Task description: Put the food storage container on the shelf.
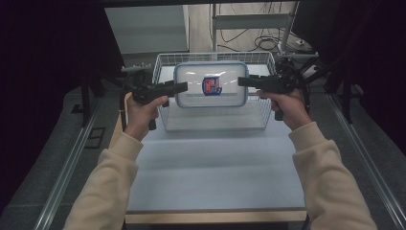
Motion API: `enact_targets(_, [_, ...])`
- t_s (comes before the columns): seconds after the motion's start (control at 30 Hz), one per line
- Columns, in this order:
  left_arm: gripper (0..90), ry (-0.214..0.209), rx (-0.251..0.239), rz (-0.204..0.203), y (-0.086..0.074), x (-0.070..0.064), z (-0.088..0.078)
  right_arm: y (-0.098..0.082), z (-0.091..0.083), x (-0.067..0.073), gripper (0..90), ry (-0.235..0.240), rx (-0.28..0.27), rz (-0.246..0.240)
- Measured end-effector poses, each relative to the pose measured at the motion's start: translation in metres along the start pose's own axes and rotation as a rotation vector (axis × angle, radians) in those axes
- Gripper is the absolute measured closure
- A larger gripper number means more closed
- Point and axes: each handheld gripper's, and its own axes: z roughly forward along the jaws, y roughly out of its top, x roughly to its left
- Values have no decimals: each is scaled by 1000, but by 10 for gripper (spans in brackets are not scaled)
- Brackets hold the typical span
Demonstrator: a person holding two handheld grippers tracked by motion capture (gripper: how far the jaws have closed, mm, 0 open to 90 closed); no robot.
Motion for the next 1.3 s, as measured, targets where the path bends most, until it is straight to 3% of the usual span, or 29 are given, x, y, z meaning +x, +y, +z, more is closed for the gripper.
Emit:
enact_targets(0.27, [466,5,14,-20,21,17,19,18,14,-21,496,-14,10,22])
enact_targets(0.53, [468,-13,35,-82,23,40,38,27,27,-43,494,-33,38,68])
enact_targets(0.67, [477,-29,36,-106,26,46,43,29,31,-53,495,-23,30,116])
enact_targets(0.9, [444,-7,43,-151,33,51,52,34,37,-59,486,-50,28,175])
enact_targets(1.07, [408,8,61,-158,36,56,60,34,41,-62,479,-72,21,221])
enact_targets(1.3, [341,16,37,-240,37,68,75,33,48,-67,443,-127,16,277])
